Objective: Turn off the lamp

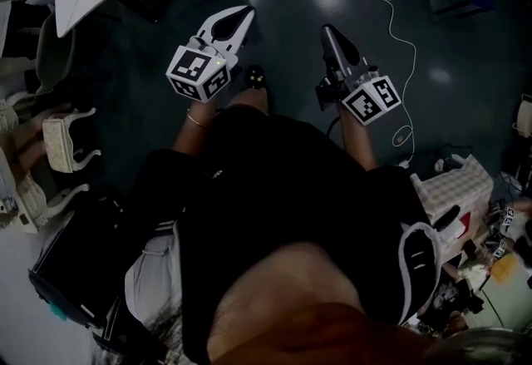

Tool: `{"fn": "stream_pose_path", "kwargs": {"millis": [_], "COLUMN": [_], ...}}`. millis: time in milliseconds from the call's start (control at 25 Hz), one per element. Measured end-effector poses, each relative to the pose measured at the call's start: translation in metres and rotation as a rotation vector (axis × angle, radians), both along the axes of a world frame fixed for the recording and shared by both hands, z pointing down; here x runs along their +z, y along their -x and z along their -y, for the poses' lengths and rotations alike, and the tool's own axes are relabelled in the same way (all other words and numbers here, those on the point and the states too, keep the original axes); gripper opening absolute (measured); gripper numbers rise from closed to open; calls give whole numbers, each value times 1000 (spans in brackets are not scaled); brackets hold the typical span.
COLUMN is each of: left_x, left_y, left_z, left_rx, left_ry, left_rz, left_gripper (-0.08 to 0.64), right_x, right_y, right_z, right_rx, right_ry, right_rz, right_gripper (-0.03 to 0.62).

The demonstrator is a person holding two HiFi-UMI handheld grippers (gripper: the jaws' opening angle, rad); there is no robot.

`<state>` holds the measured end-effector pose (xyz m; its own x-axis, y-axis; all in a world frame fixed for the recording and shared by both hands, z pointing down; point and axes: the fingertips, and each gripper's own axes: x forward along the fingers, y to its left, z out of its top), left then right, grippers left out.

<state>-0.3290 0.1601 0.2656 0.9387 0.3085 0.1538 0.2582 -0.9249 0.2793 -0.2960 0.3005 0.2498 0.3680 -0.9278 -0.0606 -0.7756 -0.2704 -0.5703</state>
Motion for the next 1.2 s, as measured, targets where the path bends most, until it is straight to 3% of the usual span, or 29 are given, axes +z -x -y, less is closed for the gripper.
{"fn": "stream_pose_path", "kwargs": {"millis": [320, 680, 960, 1200], "left_x": [-5, 4, -1, 4], "left_y": [-66, -87, -87, -83], "left_z": [54, 91, 110, 138], "left_rx": [31, -14, -113, -255], "left_ry": [-4, 43, 13, -20], "left_rz": [-35, -45, -56, -26], "left_gripper": [6, 6, 6, 6], "right_x": [-10, -8, -6, -10], "right_y": [-54, -81, -117, -146], "right_z": [67, 92, 98, 132], "right_rx": [1, 11, -28, -152], "right_ry": [19, 65, 66, 31], "right_rz": [-16, -17, -32, -49], "right_gripper": [2, 2, 2, 2]}}
